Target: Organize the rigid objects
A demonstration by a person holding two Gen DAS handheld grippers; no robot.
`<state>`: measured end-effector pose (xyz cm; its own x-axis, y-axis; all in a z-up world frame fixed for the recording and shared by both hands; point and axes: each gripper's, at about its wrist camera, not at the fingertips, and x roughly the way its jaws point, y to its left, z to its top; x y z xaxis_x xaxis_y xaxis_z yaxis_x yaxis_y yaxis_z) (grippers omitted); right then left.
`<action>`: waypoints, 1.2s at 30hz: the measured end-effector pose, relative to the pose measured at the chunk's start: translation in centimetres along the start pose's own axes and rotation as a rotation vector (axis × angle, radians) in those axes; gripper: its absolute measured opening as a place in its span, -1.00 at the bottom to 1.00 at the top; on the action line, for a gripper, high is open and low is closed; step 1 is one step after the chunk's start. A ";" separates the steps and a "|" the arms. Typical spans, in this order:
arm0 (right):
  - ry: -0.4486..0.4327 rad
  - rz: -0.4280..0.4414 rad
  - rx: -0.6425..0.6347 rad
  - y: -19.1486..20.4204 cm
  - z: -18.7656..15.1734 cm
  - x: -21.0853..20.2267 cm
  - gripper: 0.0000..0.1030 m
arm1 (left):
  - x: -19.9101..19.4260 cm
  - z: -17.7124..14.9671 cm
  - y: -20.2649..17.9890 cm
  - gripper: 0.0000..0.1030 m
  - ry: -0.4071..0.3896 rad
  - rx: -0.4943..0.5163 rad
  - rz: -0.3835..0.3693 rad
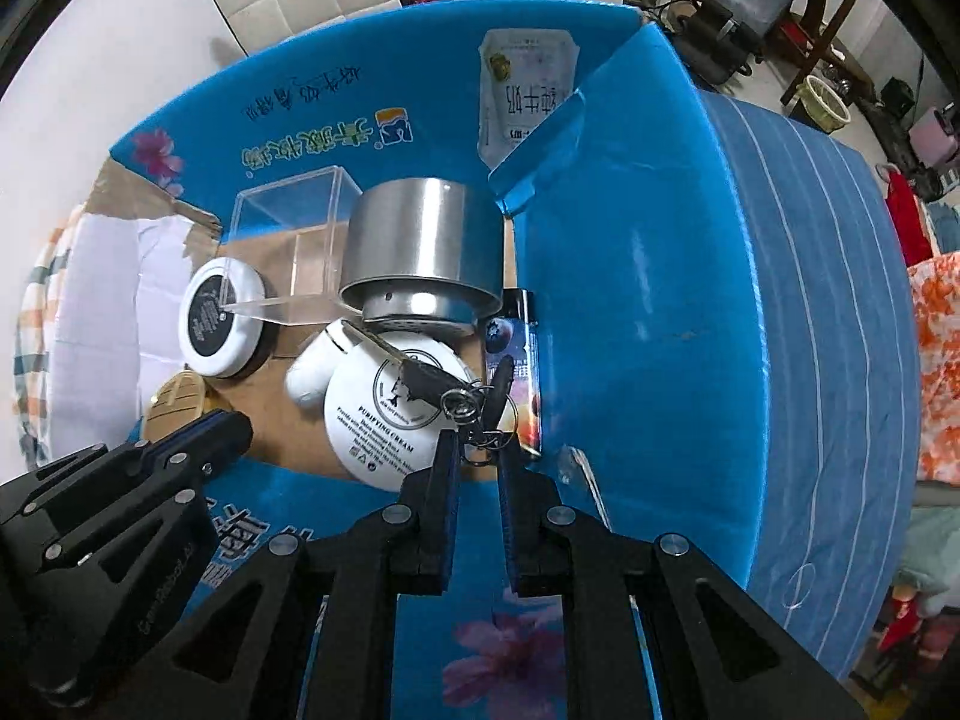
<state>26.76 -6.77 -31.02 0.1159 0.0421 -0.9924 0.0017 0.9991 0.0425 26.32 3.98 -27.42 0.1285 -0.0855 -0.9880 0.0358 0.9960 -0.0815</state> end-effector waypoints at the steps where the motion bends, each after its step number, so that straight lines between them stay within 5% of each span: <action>1: 0.008 -0.010 0.003 -0.1 0.1 0.4 -0.73 | 0.1 -0.1 0.1 -0.95 0.004 -0.003 0.003; 6: 0.079 -0.008 0.038 -0.9 -0.3 2.7 -0.76 | 0.1 -0.2 0.7 -0.95 0.009 -0.003 0.023; 17: 0.090 -0.036 0.031 -0.6 -1.4 3.0 -0.71 | -0.8 -0.4 2.2 -0.95 0.004 -0.015 0.042; 20: 0.080 -0.021 0.033 -0.1 -1.6 2.1 -0.39 | -1.3 -0.6 2.7 -0.90 0.004 -0.020 0.040; 22: 0.064 0.021 0.024 0.1 -1.8 0.9 0.01 | -1.7 -0.6 2.8 -0.89 0.028 -0.015 0.040; 23: 0.056 0.038 0.015 0.2 -2.0 0.2 0.11 | -2.0 -0.7 2.8 -0.76 0.042 -0.011 0.036; 25: 0.022 0.022 -0.011 0.5 -2.7 -1.6 0.45 | -3.2 -1.1 2.7 -0.08 0.036 -0.001 0.030; 27: -0.011 0.025 -0.047 0.9 -3.5 -3.2 0.48 | -5.0 -1.6 3.1 0.29 -0.006 -0.008 0.061; 30: -0.035 0.043 -0.120 1.0 -5.3 -5.9 0.69 | -7.2 -2.4 4.5 0.77 -0.007 -0.048 0.011; 32: -0.041 0.033 -0.181 1.3 -6.6 -7.5 0.69 | -8.4 -3.0 5.1 0.99 -0.016 -0.063 -0.027; 36: -0.050 -0.039 -0.341 3.1 -10.7 -9.7 0.70 | -11.0 -5.6 5.4 0.99 -0.064 -0.059 -0.055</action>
<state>15.04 -4.01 -22.50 0.1709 0.0123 -0.9852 -0.3236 0.9452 -0.0443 19.52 10.42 -17.76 0.1913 -0.1398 -0.9715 -0.0135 0.9893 -0.1451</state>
